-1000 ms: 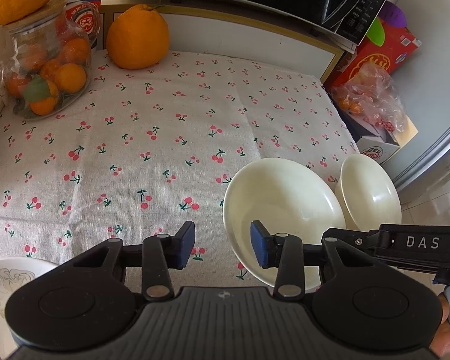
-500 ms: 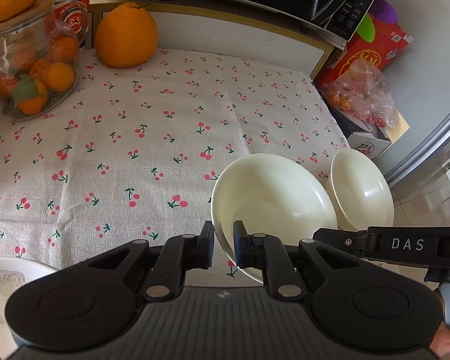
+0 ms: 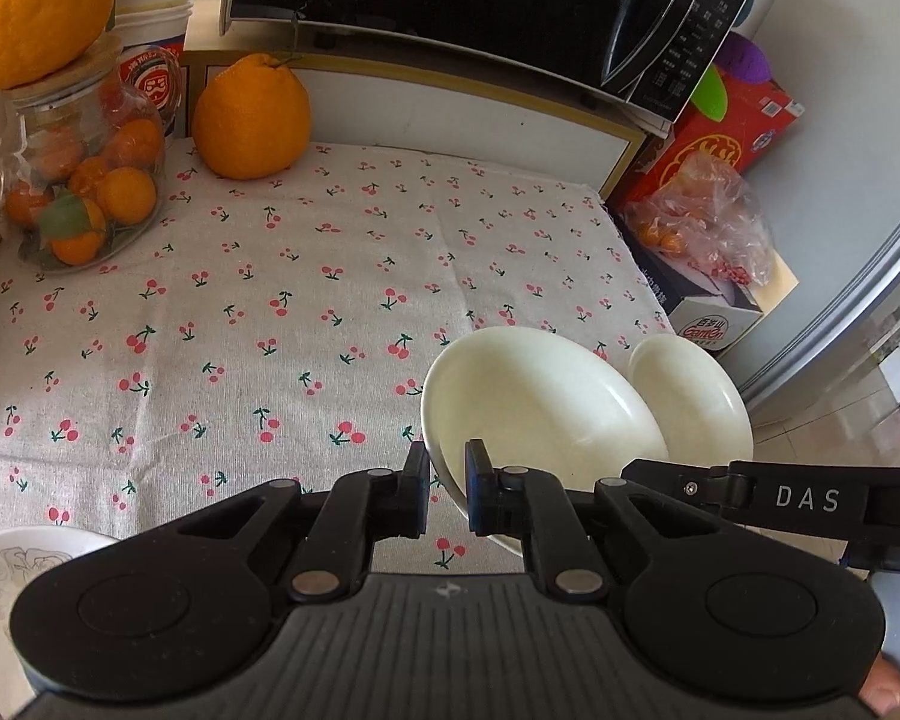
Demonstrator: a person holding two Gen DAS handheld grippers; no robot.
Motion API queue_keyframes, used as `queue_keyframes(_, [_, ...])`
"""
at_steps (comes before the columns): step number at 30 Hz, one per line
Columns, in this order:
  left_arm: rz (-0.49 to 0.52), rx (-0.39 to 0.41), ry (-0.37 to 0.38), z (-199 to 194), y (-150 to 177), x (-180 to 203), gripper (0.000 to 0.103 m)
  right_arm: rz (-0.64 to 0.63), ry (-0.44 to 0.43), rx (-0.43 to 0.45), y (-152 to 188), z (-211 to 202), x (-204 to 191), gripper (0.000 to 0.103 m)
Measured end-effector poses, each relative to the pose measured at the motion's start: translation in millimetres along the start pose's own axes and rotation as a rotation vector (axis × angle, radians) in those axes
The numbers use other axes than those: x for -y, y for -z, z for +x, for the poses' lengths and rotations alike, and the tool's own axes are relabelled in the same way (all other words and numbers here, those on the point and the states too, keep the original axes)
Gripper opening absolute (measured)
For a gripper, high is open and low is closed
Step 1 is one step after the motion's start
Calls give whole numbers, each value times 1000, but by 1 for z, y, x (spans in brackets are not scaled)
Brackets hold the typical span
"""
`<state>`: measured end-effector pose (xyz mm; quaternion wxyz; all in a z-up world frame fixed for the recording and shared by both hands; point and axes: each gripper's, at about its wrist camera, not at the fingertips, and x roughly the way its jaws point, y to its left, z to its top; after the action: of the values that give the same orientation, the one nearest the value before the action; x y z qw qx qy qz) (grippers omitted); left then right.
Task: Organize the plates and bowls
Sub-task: 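Lift the second bowl and carry it over the first bowl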
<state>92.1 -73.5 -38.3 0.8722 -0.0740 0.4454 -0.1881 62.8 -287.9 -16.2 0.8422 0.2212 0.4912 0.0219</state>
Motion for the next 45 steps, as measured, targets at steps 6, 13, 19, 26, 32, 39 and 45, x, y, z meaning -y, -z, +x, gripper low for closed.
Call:
queue_keyframes(6, [11,34,-10,-11,1,6,11,-38,-7,40,2,-14,-6,10])
queue_keyframes(13, [28,52,-23,-22,8,13,11,-59,-9,54,11,-24,-8,11])
queue_keyframes(19, [27,68,-9,-33,14,15,11,-83,-11,73,17,-38,-9,11])
queue_keyframes(26, [16,65,11,-41,23,14,11,-129,-8,74,26,-48,-14,12])
queue_keyframes(32, [10,57,22,-45,29,13,11,-165,-11,67,32,-55,-15,12])
queue_keyframes(39, [26,43,38,-50,39,17,12,-203,-1,59,39,-63,-13,12])
queue_keyframes(45, [33,28,42,-55,46,19,12,-233,-9,46,52,-71,-12,13])
